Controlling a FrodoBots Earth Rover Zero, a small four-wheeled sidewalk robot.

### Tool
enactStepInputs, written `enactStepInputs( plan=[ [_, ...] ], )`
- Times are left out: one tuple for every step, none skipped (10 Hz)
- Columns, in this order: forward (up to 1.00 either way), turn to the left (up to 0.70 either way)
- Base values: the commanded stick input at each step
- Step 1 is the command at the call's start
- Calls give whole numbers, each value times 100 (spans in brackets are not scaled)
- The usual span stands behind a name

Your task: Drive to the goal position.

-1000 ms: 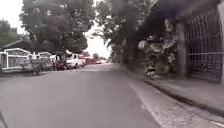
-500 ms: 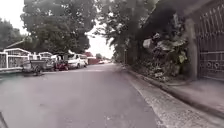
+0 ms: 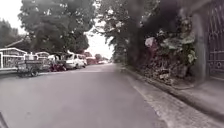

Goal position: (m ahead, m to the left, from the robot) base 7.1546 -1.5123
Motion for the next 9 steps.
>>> enactStepInputs(
  plan=[
    [70, 0],
    [70, 0],
    [70, 0],
    [70, 0],
    [70, 0],
    [70, 0],
    [70, 0],
    [70, 0],
    [70, 0]
  ],
)
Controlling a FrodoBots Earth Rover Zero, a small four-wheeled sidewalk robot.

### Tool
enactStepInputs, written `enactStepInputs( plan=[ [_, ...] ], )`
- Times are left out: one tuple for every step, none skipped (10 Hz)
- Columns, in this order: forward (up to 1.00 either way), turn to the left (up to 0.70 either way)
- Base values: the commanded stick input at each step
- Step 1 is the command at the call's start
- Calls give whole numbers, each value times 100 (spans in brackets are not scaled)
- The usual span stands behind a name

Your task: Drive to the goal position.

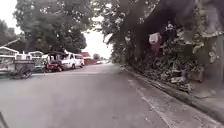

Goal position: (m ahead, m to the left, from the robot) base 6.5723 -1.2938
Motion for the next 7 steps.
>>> enactStepInputs(
  plan=[
    [70, 0],
    [70, 0],
    [70, 0],
    [70, 0],
    [70, 0],
    [70, 0],
    [70, 0]
  ],
)
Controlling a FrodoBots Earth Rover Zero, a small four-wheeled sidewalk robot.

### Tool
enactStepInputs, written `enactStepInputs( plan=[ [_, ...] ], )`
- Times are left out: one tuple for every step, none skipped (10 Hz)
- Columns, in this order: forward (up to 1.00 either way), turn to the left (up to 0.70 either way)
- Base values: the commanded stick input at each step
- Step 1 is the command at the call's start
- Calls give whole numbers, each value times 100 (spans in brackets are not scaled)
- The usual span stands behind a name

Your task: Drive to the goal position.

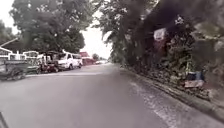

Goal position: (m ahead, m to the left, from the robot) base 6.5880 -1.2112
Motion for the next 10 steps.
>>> enactStepInputs(
  plan=[
    [70, 0],
    [70, 0],
    [70, 0],
    [70, 0],
    [70, 0],
    [70, 0],
    [70, 0],
    [70, 0],
    [70, 0],
    [70, 0]
  ],
)
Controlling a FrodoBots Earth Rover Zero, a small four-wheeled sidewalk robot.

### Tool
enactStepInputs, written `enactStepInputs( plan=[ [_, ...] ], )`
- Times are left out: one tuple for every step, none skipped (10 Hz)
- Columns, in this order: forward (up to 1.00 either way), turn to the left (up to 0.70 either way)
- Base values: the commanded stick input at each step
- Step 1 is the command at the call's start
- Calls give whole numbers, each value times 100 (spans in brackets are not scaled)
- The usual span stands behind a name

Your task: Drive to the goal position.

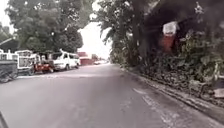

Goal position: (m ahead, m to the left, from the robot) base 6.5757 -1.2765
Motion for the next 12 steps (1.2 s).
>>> enactStepInputs(
  plan=[
    [70, 0],
    [70, 0],
    [70, 0],
    [70, 0],
    [70, 7],
    [70, 35],
    [70, 35],
    [70, 0],
    [70, 0],
    [70, 0],
    [70, 0],
    [70, 0]
  ],
)
